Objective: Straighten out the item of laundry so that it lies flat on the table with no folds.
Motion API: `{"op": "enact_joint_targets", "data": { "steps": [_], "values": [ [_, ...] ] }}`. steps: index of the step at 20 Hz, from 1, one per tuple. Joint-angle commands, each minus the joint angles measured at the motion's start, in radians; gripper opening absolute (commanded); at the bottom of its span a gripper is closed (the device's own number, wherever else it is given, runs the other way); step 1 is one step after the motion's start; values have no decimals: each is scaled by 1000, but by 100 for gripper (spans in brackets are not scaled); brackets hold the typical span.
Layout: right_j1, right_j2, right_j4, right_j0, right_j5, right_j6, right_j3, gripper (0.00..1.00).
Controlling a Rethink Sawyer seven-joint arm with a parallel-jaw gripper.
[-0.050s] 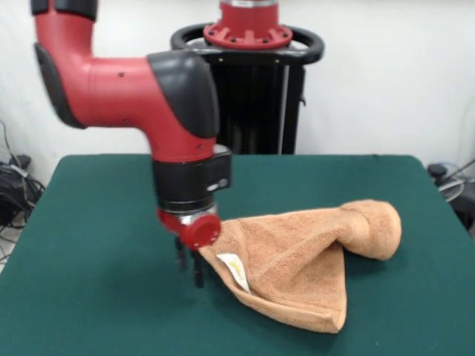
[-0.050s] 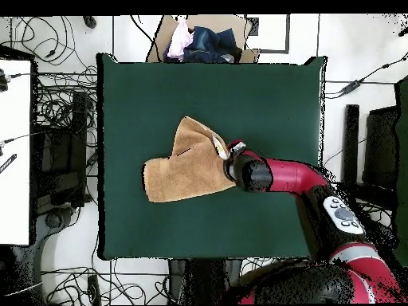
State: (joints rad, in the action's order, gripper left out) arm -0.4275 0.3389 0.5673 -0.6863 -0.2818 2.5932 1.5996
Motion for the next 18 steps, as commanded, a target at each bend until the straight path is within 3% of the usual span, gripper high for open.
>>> {"op": "enact_joint_targets", "data": {
  "steps": [1,4,9,13,18],
  "values": [
    [57,303,215,-114,-246,-851,-172,100],
    [121,420,218,-163,-386,-1100,-224,100],
    [137,444,223,-147,-430,-1278,-265,100],
    [121,423,201,-113,-432,-1386,-289,100],
    [130,386,92,-109,-411,-1403,-270,100]
  ]
}}
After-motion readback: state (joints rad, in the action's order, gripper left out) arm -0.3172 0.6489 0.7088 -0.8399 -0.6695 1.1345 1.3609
